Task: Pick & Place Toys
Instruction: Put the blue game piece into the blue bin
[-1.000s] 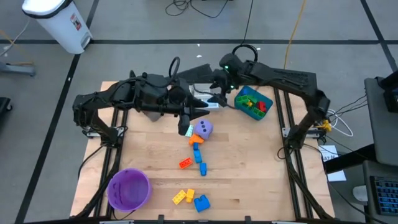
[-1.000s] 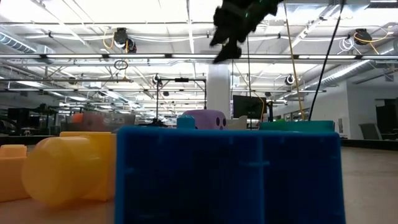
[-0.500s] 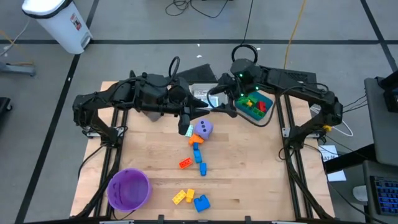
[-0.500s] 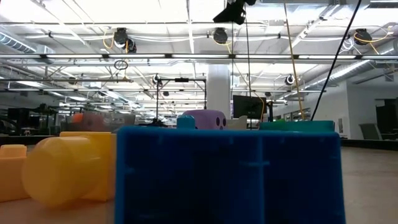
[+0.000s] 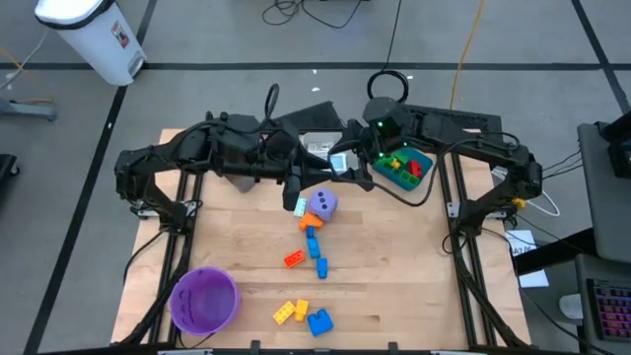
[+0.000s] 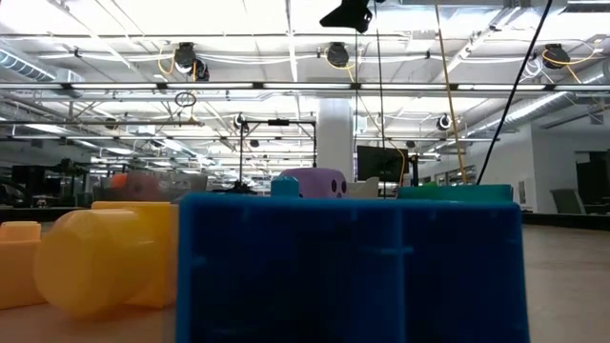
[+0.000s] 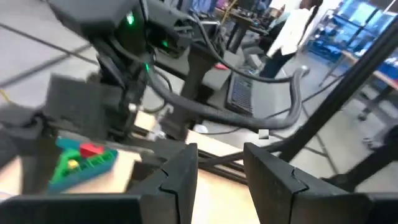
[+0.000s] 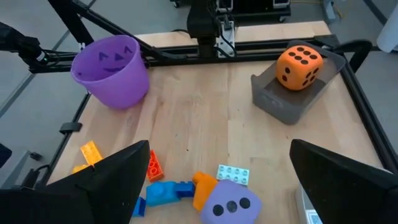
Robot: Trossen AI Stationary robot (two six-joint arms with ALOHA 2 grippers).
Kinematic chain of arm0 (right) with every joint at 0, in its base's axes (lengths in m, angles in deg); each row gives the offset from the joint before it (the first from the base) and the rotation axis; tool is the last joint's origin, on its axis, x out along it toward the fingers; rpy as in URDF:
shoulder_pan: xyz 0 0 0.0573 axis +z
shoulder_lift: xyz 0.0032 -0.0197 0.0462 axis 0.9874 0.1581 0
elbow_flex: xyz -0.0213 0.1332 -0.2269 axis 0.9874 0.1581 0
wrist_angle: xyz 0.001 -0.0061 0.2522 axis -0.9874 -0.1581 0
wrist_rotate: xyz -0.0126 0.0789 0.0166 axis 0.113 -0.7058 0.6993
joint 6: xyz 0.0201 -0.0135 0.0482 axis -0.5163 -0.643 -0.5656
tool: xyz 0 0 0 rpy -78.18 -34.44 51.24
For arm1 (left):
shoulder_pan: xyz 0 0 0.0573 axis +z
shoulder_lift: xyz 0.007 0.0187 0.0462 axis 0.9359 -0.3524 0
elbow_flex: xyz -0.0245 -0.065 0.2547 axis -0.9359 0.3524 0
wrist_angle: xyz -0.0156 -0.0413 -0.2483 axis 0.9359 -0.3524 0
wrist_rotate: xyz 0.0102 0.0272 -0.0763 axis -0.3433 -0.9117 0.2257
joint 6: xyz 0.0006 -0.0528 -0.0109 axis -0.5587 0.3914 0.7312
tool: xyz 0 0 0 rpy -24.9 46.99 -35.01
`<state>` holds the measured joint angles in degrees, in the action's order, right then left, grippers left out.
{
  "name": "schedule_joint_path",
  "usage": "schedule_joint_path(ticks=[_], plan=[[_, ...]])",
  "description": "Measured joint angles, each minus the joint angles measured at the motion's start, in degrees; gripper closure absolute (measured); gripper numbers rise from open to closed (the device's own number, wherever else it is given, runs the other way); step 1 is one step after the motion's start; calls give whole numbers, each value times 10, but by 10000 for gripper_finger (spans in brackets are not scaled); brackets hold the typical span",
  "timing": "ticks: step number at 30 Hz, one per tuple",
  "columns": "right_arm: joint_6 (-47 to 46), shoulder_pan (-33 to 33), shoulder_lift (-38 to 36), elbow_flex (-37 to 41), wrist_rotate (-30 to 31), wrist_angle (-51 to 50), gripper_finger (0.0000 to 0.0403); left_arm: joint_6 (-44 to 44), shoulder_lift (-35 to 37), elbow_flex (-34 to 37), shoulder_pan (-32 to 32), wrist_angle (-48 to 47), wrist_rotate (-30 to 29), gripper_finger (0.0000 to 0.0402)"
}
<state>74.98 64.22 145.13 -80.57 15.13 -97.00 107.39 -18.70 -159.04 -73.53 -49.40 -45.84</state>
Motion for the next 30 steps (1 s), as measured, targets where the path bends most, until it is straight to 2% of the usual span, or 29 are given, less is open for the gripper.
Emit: schedule_joint_path(ticks=[5, 7, 10, 15, 20, 25, 30], plan=[[-33, 0, 1, 0, 0, -5, 23, -22, 0, 0, -2, -44, 64, 265], [-52, -1, -3, 3, -5, -3, 23, -23, 0, 0, -12, -78, 65, 265], [-75, -1, -34, 34, -17, 33, 23, -23, 0, 14, -34, -105, 30, 266], [-147, 9, -152, 177, -12, 262, 23, -17, -3, 49, -80, -107, -61, 265], [-165, 17, -278, 337, 46, 453, 23, -3, -2, 119, -105, -51, -89, 266], [-165, 17, -379, 460, 90, 555, 23, 0, -1, 166, -101, -38, -89, 266], [-216, 17, -460, 562, 89, 623, 23, 26, -4, 195, -83, -52, -86, 266]])
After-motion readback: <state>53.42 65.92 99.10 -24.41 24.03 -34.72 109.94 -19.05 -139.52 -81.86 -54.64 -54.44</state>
